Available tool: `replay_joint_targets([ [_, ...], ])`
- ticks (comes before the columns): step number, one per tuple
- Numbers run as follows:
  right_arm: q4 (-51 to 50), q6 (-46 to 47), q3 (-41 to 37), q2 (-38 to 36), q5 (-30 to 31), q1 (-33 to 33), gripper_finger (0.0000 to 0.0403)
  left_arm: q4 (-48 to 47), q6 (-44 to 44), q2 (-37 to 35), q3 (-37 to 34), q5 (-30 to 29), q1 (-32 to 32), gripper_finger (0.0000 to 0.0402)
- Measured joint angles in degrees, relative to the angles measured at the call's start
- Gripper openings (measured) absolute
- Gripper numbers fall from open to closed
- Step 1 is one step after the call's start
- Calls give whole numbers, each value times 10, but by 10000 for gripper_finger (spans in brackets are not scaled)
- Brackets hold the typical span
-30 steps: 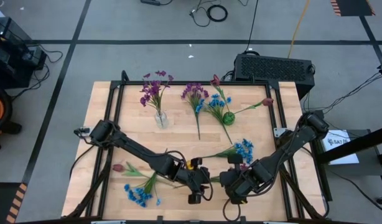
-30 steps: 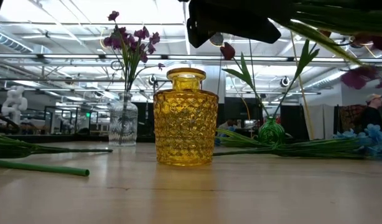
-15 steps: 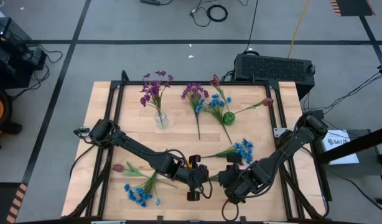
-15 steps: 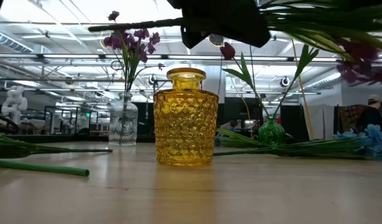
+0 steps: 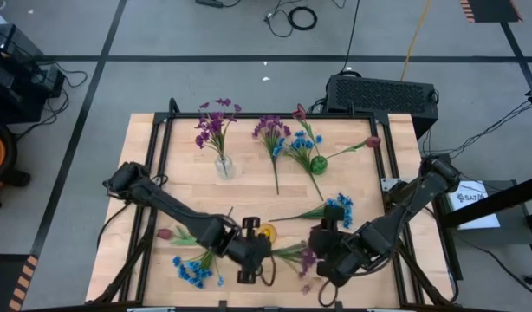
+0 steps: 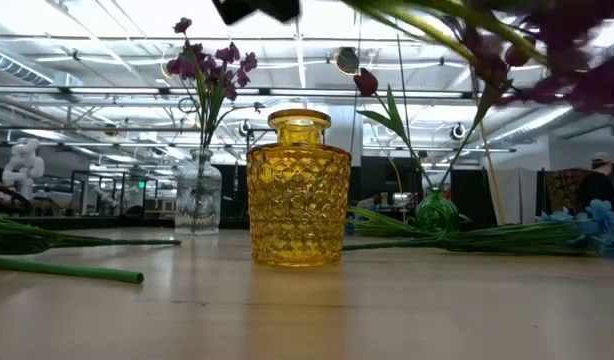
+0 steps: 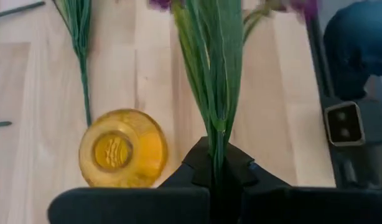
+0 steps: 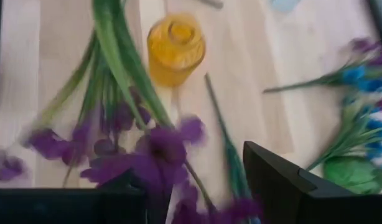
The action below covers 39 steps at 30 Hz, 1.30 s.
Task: Sort flowers into vase by color
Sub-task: Put the bottom violet flowers into the transparent vase
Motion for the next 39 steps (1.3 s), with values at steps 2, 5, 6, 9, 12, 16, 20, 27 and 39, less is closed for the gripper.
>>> replay_joint_targets([
  [2, -2, 8, 0, -12, 29, 11, 180, -1, 0, -10, 0, -12, -13, 6],
  [5, -6, 23, 0, -32, 70, 30, 180, -18, 0, -27, 0, -36, -33, 7],
  [6, -6, 25, 0, -39, 87, 39, 180, -18, 0, -31, 0, -48, -39, 7],
  [9, -6, 27, 0, -50, 130, 67, 180, -23, 1, -45, 0, -94, -56, 7],
  [12, -16, 32, -1, -56, 172, 97, 180, -21, 3, -60, 0, -138, -69, 7],
  [16, -39, 53, -4, -57, 225, 128, 180, -46, 0, -81, -1, -179, -86, 8],
  [20, -42, 59, -4, -57, 250, 141, 180, -33, 3, -99, -8, -247, -104, 8],
  [27, -1, 57, -48, -55, 309, 131, 180, 97, 96, -118, -8, -330, -111, 8],
  [39, 240, 75, -194, -54, 370, 86, 180, 210, 163, -159, -8, -407, -145, 8],
])
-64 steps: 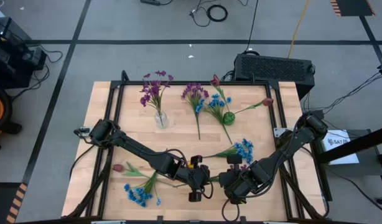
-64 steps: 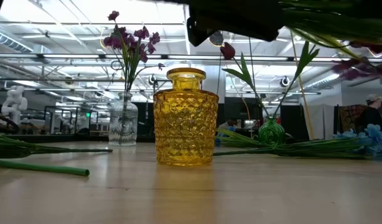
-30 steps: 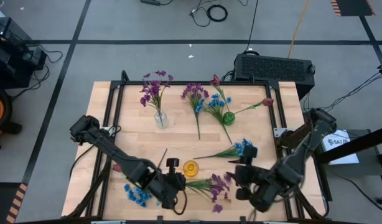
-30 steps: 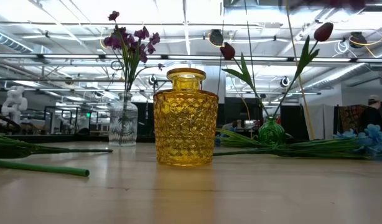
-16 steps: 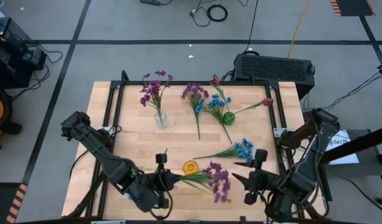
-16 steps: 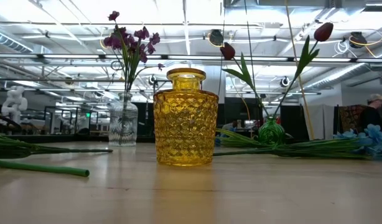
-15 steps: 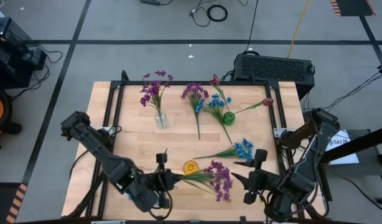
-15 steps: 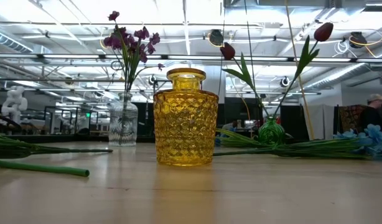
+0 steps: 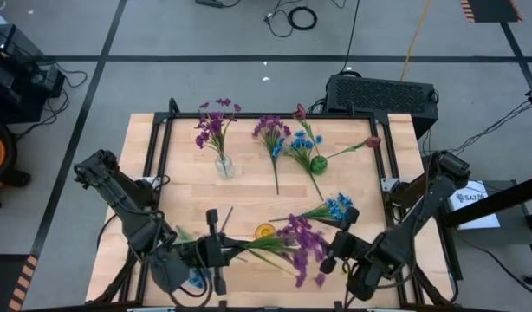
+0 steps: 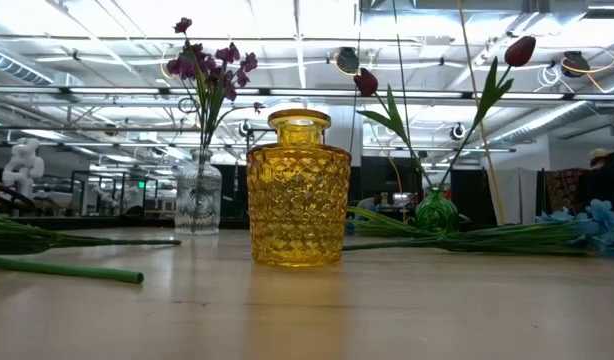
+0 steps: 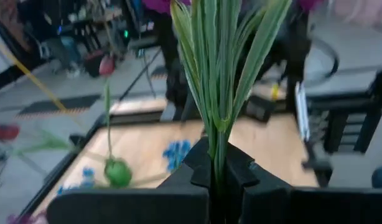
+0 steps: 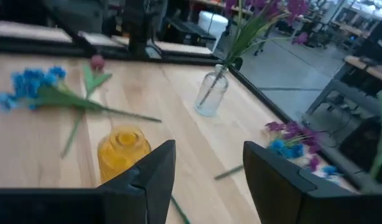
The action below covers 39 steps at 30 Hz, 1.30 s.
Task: Sort flowers into vase by color
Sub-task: Put the bottom violet flowers into the transparent vase
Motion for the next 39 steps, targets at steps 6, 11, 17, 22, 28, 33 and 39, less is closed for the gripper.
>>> replay_joint_targets([
  [6, 359, -230, -64, 0, -118, -42, 180, 195, 131, 24, 0, 58, 22, 9],
  [11, 635, -409, -108, 0, -186, -58, 180, 319, 183, 43, 0, 193, 56, 9],
  [17, 898, -518, -183, 0, -290, -75, 180, 414, 210, 109, 0, 249, 100, 9],
  [22, 917, -524, -209, 1, -311, -76, 180, 516, 213, 173, 0, 295, 132, 9],
  [28, 931, -561, -210, 5, -352, -78, 180, 606, 184, 219, 0, 366, 166, 9],
  [33, 911, -565, -210, 5, -350, -78, 180, 610, 157, 222, 0, 428, 178, 9],
  [39, 900, -565, -210, 5, -350, -78, 131, 598, 155, 223, 0, 430, 179, 9],
])
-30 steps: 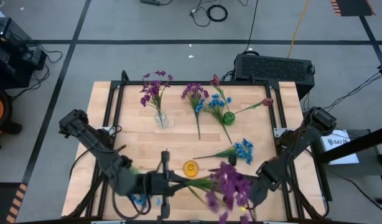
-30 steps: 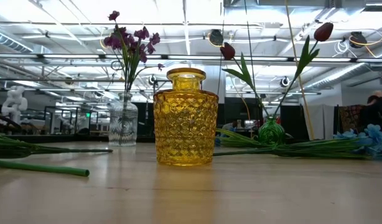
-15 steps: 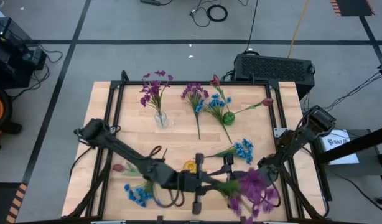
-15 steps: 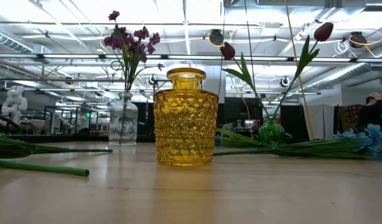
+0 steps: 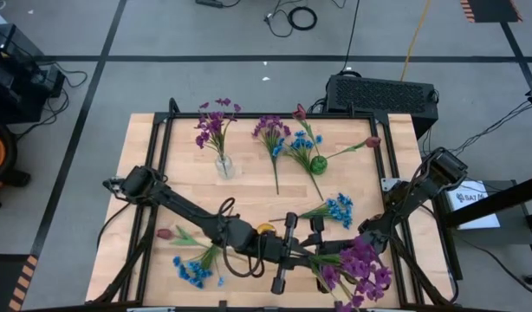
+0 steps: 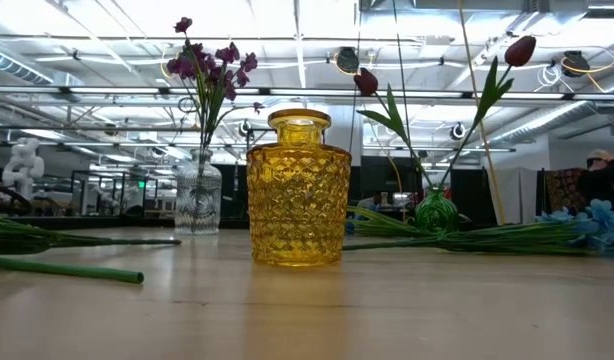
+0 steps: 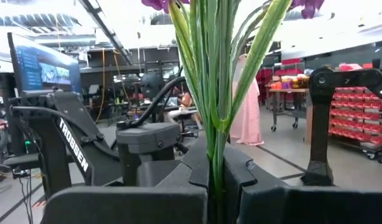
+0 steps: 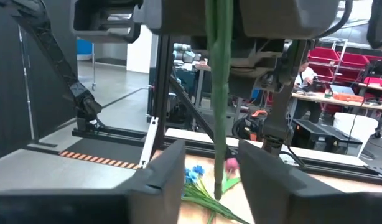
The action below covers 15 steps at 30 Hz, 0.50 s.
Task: Sort flowers into vase by color
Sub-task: Put the bottom violet flowers into the transparent vase
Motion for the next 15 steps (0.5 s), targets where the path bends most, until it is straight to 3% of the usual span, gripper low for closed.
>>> replay_joint_targets([
  [6, -8, 0, 0, 0, 1, 0, 16, -9, 1, 0, 0, -2, 1, 9],
  [11, -13, 22, 0, 0, 11, -1, 12, -23, 11, -4, 0, -84, -4, 12],
  [15, -28, 40, 0, 0, 25, -2, 5, -78, 25, -24, 0, -156, -19, 52],
])
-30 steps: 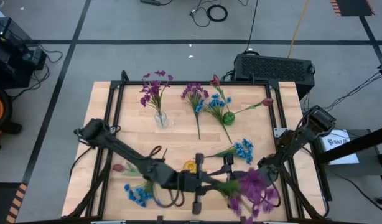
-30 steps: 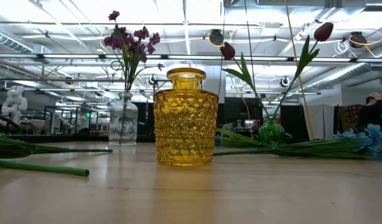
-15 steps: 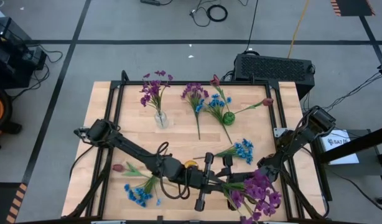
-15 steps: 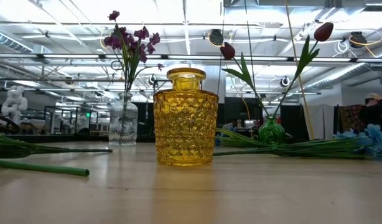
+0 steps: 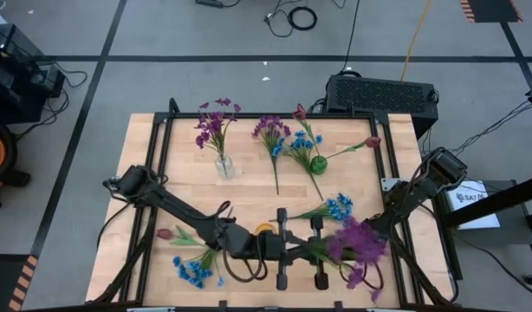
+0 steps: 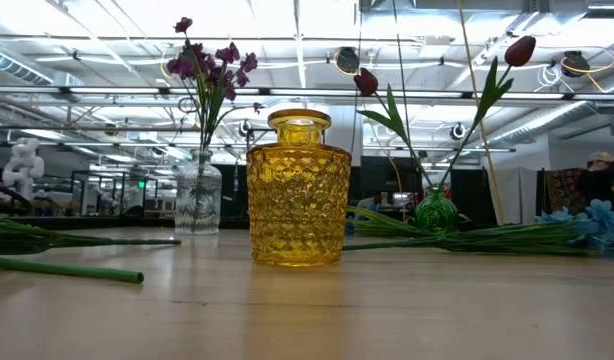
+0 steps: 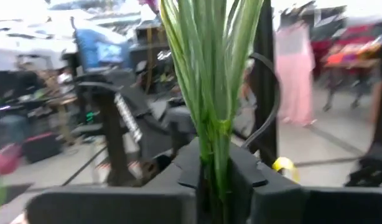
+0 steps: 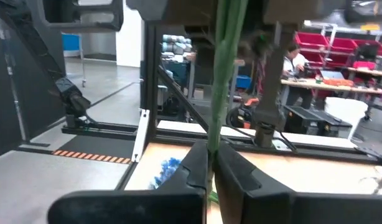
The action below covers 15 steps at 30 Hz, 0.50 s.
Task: Sort flowers into vase by color
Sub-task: Put the bottom violet flowers into the transparent vase
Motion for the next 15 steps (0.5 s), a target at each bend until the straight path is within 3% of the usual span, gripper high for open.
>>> replay_joint_targets([
  [8, -98, 79, 1, 0, 6, -22, 2, -83, 3, -39, 0, -86, -23, 157],
  [15, -153, 111, 1, 0, 6, -29, 1, -139, 1, -59, 0, -120, -35, 175],
])
